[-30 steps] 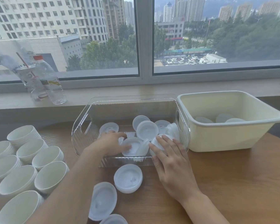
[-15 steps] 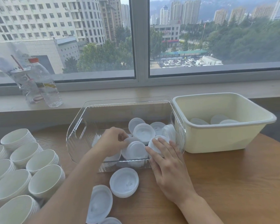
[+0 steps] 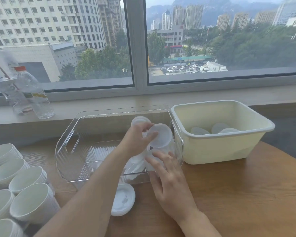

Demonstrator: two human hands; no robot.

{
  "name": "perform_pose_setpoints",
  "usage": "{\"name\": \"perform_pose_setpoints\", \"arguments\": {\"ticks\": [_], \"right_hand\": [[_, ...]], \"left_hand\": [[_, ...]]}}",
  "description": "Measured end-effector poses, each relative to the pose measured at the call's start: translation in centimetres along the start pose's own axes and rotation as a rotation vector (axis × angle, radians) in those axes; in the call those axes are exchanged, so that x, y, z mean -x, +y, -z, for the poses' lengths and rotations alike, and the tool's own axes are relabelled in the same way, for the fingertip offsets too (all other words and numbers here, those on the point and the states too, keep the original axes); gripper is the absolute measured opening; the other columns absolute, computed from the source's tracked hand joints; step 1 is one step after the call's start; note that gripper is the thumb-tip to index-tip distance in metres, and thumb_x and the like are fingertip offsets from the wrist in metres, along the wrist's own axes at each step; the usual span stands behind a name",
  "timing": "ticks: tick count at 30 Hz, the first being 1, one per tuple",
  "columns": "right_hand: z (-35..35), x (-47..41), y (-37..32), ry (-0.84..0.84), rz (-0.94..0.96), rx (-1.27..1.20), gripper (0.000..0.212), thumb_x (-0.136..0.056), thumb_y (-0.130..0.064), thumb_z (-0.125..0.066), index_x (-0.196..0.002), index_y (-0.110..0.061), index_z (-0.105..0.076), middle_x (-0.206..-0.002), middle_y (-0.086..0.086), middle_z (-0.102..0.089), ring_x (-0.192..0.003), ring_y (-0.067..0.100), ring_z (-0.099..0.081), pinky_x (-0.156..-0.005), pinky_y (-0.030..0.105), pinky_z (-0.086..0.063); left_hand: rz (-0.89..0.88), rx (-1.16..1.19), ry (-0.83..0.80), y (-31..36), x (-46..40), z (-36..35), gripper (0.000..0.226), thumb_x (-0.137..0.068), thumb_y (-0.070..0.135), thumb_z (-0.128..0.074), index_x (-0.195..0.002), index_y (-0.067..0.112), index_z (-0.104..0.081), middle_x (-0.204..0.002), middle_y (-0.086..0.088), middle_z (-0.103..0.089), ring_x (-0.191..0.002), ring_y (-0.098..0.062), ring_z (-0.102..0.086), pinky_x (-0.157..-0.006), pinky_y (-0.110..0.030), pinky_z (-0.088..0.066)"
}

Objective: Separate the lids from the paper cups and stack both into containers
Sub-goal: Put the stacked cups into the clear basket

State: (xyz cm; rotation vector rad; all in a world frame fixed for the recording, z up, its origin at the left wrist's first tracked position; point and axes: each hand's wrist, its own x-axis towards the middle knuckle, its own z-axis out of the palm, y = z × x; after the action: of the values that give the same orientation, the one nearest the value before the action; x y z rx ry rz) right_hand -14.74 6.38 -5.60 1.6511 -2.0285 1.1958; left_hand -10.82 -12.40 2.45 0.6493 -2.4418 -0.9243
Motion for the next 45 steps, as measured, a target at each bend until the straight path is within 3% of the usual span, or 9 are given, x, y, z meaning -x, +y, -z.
{"name": "perform_pose_setpoints", "arguments": {"ticks": [3, 7, 11, 18, 23, 26, 34, 38, 45], "right_hand": [[-0.1, 0.0, -0.1, 0.001, -0.001, -0.009, 0.039, -0.104, -0.021, -0.053, -0.142, -0.026, -0.055, -0.147, -0.005, -0.050, -0.141, 0.017, -0.047, -0.129, 0.037, -0.019], [-0.2, 0.0, -0.1, -0.005, -0.009, -0.009, 0.041, -0.104, -0.024, -0.052, -0.144, -0.030, -0.051, -0.146, -0.005, -0.050, -0.141, 0.017, -0.047, -0.129, 0.038, -0.021], [-0.2, 0.0, -0.2, -0.019, -0.012, -0.009, 0.042, -0.103, -0.025, -0.051, -0.145, -0.032, -0.050, -0.147, -0.006, -0.049, -0.142, 0.015, -0.045, -0.129, 0.038, -0.020], [-0.3, -0.1, -0.1, -0.046, 0.010, 0.044, 0.039, -0.103, -0.027, -0.054, -0.142, -0.028, -0.056, -0.146, -0.004, -0.051, -0.142, 0.016, -0.045, -0.128, 0.043, -0.023], [-0.2, -0.2, -0.2, -0.068, 0.021, 0.104, 0.042, -0.099, -0.030, -0.059, -0.141, -0.031, -0.056, -0.145, -0.002, -0.053, -0.142, 0.018, -0.043, -0.126, 0.046, -0.026], [0.2, -0.4, -0.7, -0.096, 0.026, 0.108, 0.042, -0.099, -0.040, -0.059, -0.140, -0.032, -0.057, -0.147, -0.002, -0.054, -0.144, 0.016, -0.042, -0.128, 0.043, -0.019], [-0.7, -1.3, -8.0, -0.254, 0.066, -0.085, 0.045, -0.104, -0.051, -0.049, -0.147, -0.039, -0.049, -0.158, -0.014, -0.041, -0.144, 0.015, -0.041, -0.120, 0.035, -0.030], [-2.9, -2.3, -13.2, -0.358, 0.120, -0.199, 0.046, -0.102, -0.041, -0.059, -0.148, -0.036, -0.052, -0.155, -0.013, -0.045, -0.136, 0.007, -0.048, -0.106, 0.024, -0.040], [-7.6, -3.1, -18.8, -0.540, 0.052, -0.200, 0.046, -0.101, -0.037, -0.061, -0.146, -0.035, -0.054, -0.152, -0.005, -0.044, -0.126, 0.019, -0.058, -0.102, 0.036, -0.048]], "left_hand": [[0.020, 0.000, -0.092, -0.6, 0.5, -0.1, 0.035, -0.109, 0.035, -0.054, -0.141, 0.026, -0.062, -0.135, 0.011, -0.066, -0.126, -0.007, -0.059, -0.114, -0.033, -0.043], [0.008, 0.023, -0.086, -1.3, 1.8, 1.2, 0.041, -0.112, 0.025, -0.046, -0.153, 0.026, -0.052, -0.149, 0.016, -0.052, -0.137, 0.002, -0.043, -0.116, -0.021, -0.030], [0.057, -0.001, 0.045, -3.4, 3.0, 3.2, 0.039, -0.111, 0.021, -0.049, -0.149, 0.023, -0.055, -0.141, 0.004, -0.062, -0.125, -0.013, -0.057, -0.112, -0.031, -0.043], [0.222, -0.179, -0.251, -5.6, 6.6, 4.0, 0.038, -0.110, 0.033, -0.052, -0.148, 0.031, -0.055, -0.140, 0.012, -0.061, -0.126, -0.009, -0.058, -0.102, -0.025, -0.045], [0.226, -0.128, -0.233, -3.7, 8.3, 3.7, 0.038, -0.110, 0.035, -0.051, -0.147, 0.030, -0.056, -0.135, 0.007, -0.066, -0.119, -0.010, -0.062, -0.095, -0.025, -0.050], [0.164, -0.286, -0.107, -2.2, 9.8, 4.8, 0.040, -0.109, 0.041, -0.050, -0.147, 0.033, -0.055, -0.131, 0.012, -0.069, -0.122, -0.011, -0.063, -0.102, -0.037, -0.052], [-0.033, -0.371, 0.309, 0.1, 20.3, 10.1, 0.038, -0.101, 0.040, -0.062, -0.139, 0.034, -0.063, -0.132, 0.017, -0.067, -0.121, -0.007, -0.060, -0.094, -0.028, -0.048], [-0.036, -0.458, 0.516, -0.9, 26.2, 11.4, 0.042, -0.091, 0.042, -0.061, -0.130, 0.029, -0.067, -0.125, 0.013, -0.068, -0.115, -0.012, -0.057, -0.094, -0.031, -0.045], [0.177, -0.516, 0.712, -4.7, 32.8, 12.0, 0.072, -0.079, 0.060, -0.065, -0.140, 0.022, -0.058, -0.141, -0.002, -0.056, -0.129, -0.029, -0.052, -0.103, -0.045, -0.042]]}}
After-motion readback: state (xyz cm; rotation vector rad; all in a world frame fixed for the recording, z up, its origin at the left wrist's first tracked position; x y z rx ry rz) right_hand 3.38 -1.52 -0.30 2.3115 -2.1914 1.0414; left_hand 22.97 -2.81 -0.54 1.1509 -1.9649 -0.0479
